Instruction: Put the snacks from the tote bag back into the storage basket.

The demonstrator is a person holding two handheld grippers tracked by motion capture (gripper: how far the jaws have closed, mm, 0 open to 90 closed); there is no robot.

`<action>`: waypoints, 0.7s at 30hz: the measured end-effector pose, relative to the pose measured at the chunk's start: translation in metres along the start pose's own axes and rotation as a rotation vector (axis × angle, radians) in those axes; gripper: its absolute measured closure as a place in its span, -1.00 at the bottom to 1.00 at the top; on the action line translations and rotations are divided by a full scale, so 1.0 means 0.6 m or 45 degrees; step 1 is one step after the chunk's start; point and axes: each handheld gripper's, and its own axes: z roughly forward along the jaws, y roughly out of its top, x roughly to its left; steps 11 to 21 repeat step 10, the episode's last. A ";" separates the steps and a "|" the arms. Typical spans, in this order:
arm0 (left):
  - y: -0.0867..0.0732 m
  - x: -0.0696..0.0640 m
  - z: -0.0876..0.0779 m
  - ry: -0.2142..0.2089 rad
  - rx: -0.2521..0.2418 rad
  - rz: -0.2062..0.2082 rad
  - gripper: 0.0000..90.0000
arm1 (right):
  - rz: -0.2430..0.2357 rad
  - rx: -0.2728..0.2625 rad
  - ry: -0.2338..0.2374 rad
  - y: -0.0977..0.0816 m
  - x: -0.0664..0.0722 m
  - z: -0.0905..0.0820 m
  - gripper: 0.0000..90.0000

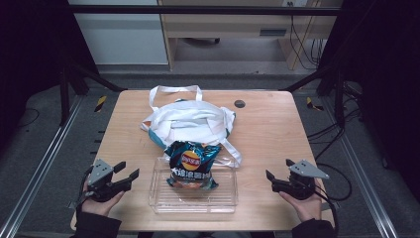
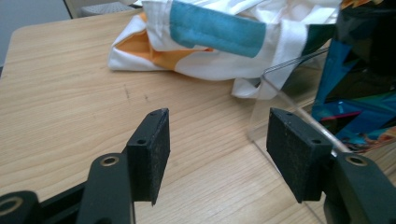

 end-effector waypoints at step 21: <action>-0.006 0.006 0.007 0.009 0.031 0.022 -0.12 | 0.040 -0.006 -0.027 -0.006 -0.014 -0.003 -0.60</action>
